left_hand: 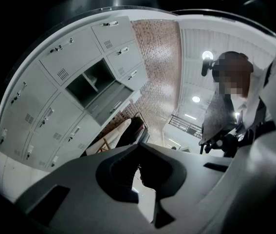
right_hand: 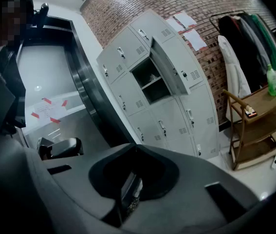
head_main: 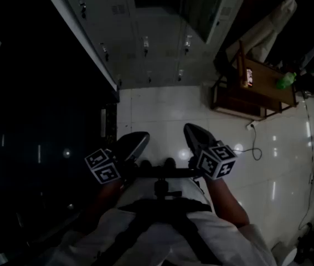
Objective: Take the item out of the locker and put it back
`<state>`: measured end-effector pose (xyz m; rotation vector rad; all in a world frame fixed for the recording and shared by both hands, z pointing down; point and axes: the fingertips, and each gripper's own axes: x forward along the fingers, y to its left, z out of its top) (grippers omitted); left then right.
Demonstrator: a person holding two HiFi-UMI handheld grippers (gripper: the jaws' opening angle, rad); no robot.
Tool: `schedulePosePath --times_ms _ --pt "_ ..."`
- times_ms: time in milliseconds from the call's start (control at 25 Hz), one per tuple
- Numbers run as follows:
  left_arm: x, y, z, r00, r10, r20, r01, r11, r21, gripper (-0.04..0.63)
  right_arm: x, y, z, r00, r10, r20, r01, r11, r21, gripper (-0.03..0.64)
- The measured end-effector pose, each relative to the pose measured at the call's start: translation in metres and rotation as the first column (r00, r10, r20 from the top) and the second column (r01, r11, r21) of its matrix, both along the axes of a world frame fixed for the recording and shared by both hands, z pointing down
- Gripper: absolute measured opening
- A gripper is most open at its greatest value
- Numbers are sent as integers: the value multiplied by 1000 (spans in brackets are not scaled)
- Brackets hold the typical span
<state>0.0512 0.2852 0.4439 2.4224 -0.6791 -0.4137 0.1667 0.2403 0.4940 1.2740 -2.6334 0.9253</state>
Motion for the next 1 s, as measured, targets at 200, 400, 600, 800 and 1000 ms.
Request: schedulePosePath --times_ms 200,400,600,800,1000 --pt "4 -13 -2 1000 -28 -10 28 1000 -1 -6 6 -14 3 1000 -16 4 16 1000 -6 2" --pt "21 -29 -1 999 -38 -19 38 999 -1 -6 22 -26 7 1000 -29 -1 29 1000 -11 2" --pt "39 -40 0 999 -38 -24 37 999 -6 -6 37 -37 11 999 -35 -1 35 999 -23 2" --pt "44 -50 3 999 -40 -24 40 999 -12 -6 44 -47 18 999 -34 -4 34 999 -35 2" --pt "40 -65 2 999 -43 -22 43 999 -7 -6 40 -60 22 999 -35 -1 35 999 -41 2"
